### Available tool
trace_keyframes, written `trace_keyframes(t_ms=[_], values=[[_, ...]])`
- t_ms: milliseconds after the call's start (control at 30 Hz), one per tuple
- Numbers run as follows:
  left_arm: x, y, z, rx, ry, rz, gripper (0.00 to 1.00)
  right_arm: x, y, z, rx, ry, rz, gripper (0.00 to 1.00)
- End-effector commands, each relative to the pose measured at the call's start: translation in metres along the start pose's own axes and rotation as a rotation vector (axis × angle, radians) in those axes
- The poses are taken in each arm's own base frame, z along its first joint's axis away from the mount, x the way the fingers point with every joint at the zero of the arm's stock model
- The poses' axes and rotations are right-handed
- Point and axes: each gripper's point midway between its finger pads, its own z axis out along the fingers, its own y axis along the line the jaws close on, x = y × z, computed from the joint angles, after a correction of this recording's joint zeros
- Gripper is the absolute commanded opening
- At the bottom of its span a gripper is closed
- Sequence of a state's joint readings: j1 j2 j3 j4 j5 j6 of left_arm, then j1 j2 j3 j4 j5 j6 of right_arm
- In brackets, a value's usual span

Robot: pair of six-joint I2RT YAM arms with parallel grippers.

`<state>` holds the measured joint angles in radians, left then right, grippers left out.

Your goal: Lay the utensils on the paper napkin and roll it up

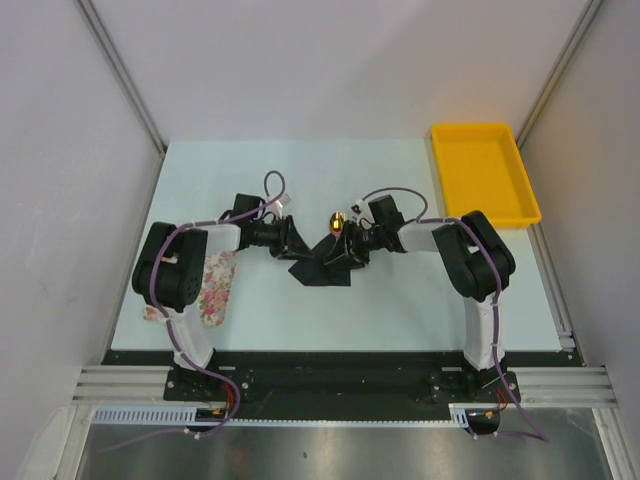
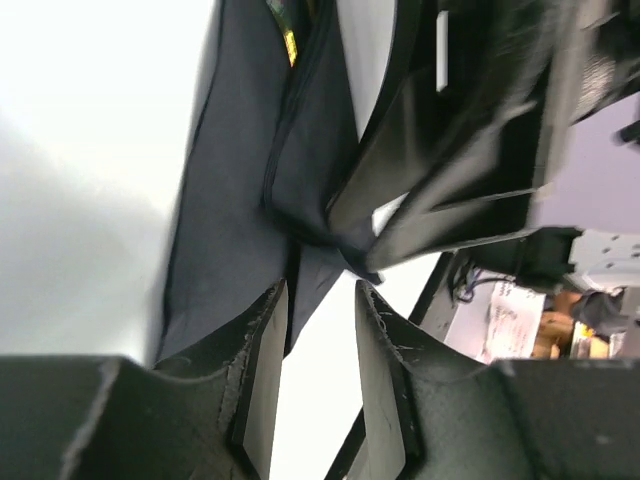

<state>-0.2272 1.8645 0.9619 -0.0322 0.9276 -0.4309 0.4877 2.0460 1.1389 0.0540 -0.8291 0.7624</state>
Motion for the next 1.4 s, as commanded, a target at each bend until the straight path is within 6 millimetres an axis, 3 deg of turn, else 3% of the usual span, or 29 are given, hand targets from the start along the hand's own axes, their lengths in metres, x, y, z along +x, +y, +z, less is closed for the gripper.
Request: trace_keyframes(t_ms=[0, 500, 633, 700, 767, 833, 1000, 1367], values=[[-0.016, -0.031, -0.002, 0.089, -0.043, 0.034, 0.39, 0.001, -0.002, 0.003, -0.023, 0.001, 0.015, 0.4], [0.0, -0.045, 0.022, 0.091, 0.028, 0.012, 0.39, 0.002, -0.009, 0.006, -0.005, -0.002, 0.017, 0.33], [0.0, -0.049, 0.022, 0.122, 0.027, -0.008, 0.42, 0.004, -0.01, 0.007, -0.007, 0.004, 0.023, 0.37], [-0.003, -0.052, 0.022, 0.134, 0.013, 0.0, 0.43, 0.004, -0.01, 0.008, -0.008, 0.005, 0.035, 0.41], [-0.005, -0.056, 0.022, 0.152, 0.009, -0.003, 0.44, 0.005, -0.011, 0.008, -0.009, 0.008, 0.045, 0.51], [-0.009, -0.057, 0.022, 0.153, -0.002, 0.0, 0.45, 0.005, -0.011, 0.008, -0.012, 0.008, 0.051, 0.52], [-0.007, -0.05, 0.028, 0.122, 0.015, -0.02, 0.4, 0.006, -0.01, 0.009, -0.012, 0.009, 0.054, 0.38], [0.018, -0.014, 0.04, -0.006, 0.108, -0.076, 0.25, 0.007, -0.016, 0.01, 0.007, 0.009, 0.058, 0.32]])
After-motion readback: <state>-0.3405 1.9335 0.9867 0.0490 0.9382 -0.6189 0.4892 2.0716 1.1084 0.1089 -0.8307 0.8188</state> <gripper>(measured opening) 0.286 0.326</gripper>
